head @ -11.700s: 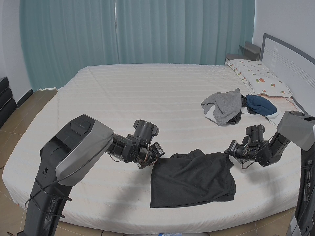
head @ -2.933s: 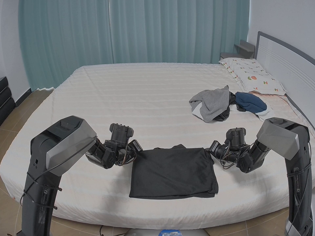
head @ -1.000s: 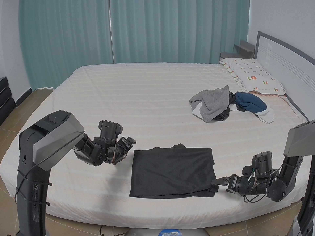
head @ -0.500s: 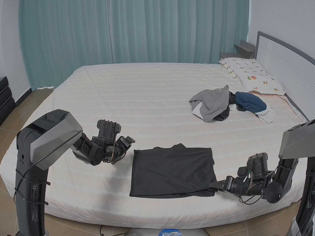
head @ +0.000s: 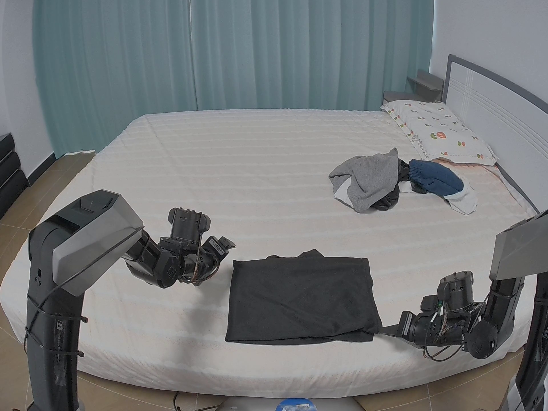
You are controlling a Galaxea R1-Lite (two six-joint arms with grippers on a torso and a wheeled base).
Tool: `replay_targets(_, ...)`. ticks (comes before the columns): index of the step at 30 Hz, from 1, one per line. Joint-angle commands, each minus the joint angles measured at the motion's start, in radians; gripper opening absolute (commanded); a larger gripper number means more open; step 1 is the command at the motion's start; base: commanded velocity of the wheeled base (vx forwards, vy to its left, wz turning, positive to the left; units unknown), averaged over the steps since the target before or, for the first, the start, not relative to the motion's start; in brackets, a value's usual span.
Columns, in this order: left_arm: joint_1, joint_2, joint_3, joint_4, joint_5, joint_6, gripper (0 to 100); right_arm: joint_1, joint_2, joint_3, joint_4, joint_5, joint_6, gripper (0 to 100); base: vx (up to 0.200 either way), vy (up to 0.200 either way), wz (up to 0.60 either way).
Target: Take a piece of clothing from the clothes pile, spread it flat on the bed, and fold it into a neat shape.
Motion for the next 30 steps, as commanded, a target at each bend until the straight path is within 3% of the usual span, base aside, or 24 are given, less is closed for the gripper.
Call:
replay_targets(1, 0.0, -0.001, 0.001, 0.0, 0.0, 0.0, 100, -0.001, -0.001, 0.006, 0.0, 0.001, -0.003, 0, 0.0, 0.0, 0.0)
replay_targets(17, 0.0, -0.002, 0.001, 0.003, -0.001, 0.0, 100, -0.041, 0.011, 0.023, 0.002, 0.01, -0.026, 0, 0.0, 0.0, 0.0)
replay_targets(18, 0.0, -0.004, 0.001, 0.003, -0.003, 0.0, 100, -0.039, 0.015, 0.023, 0.0, 0.01, -0.035, 100, 0.0, 0.0, 0.0)
replay_targets(25, 0.003, -0.038, 0.041, 0.0, -0.014, 0.003, 100, -0.056, -0.009, 0.021, -0.024, 0.011, -0.029, 100, 0.0, 0.0, 0.0)
replay_targets(30, 0.002, -0.114, 0.156, -0.002, -0.186, 0.012, 100, -0.122, -0.001, 0.011, -0.096, 0.024, 0.037, 100, 0.0, 0.0, 0.0)
